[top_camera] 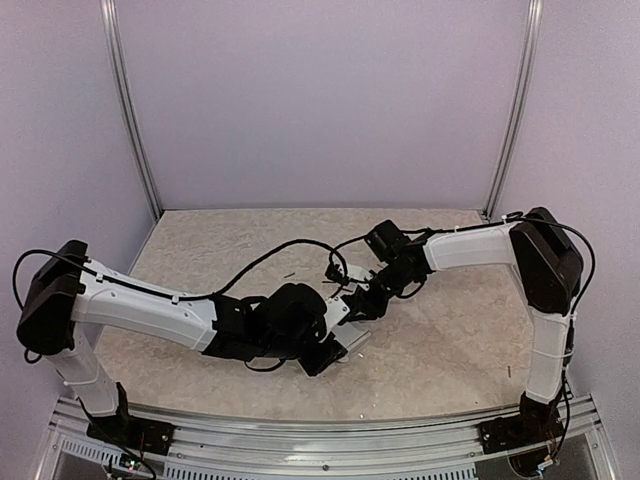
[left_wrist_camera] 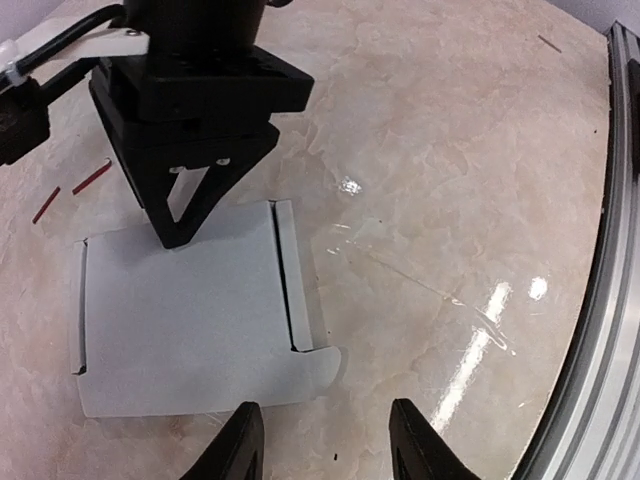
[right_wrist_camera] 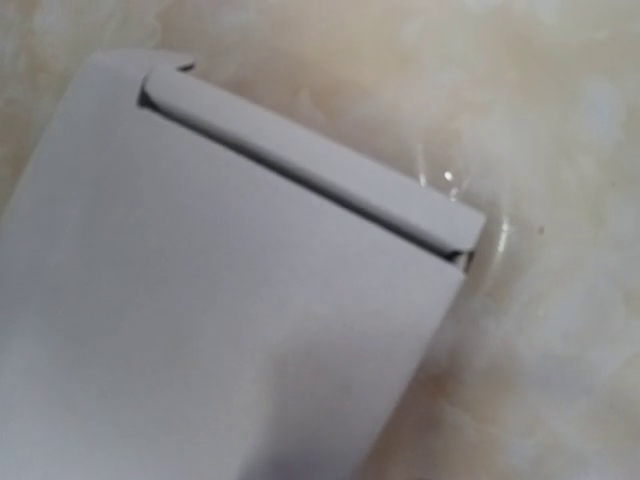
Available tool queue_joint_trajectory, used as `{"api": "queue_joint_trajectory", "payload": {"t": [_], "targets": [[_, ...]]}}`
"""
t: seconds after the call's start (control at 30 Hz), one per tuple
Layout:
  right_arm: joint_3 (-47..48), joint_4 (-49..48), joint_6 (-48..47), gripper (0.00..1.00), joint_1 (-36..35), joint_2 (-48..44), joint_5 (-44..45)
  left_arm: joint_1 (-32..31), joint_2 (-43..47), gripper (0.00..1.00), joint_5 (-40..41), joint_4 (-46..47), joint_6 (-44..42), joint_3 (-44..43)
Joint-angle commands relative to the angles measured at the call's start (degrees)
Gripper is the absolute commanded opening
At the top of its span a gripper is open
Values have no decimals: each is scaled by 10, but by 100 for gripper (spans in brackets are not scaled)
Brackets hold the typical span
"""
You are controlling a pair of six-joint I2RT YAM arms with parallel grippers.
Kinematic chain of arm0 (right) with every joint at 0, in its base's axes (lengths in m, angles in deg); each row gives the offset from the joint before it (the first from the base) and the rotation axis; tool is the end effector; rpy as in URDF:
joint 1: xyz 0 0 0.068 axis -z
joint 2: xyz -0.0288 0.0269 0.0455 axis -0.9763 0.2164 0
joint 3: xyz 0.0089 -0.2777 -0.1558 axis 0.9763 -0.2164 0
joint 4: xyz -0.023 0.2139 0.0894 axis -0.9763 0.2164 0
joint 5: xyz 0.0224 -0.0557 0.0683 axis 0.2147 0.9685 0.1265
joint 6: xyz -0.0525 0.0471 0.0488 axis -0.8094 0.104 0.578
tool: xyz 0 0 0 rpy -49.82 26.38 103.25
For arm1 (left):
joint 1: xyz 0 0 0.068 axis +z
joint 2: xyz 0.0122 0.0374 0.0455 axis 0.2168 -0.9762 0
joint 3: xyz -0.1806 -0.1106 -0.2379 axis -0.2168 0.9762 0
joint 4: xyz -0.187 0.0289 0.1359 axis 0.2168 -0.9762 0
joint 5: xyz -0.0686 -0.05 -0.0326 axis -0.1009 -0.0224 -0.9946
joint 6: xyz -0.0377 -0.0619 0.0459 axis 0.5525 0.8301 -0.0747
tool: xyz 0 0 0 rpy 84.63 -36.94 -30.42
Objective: Fold the paper box
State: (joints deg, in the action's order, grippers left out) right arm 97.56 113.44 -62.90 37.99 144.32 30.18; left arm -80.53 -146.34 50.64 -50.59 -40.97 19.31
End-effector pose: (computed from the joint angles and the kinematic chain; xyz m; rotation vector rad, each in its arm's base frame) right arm 0.3025 0.2896 0.1825 -1.4627 2.2348 0.6673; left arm 0.1469 -0.3396 0.2344 1.1273 2.0741 -0.5300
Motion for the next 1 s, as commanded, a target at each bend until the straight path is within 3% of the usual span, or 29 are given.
{"api": "queue_joint_trajectory", "payload": {"t": [0.0, 0.4, 0.97], "targets": [[-6, 46, 18, 34, 0, 38, 22, -25, -84, 43, 118, -25, -68, -61], [-15, 45, 16, 34, 0, 33, 11, -33, -185, 44, 136, -90, -91, -136], [-19, 47, 10, 34, 0, 39, 9, -33, -181, 41, 158, -147, -101, -132]]}}
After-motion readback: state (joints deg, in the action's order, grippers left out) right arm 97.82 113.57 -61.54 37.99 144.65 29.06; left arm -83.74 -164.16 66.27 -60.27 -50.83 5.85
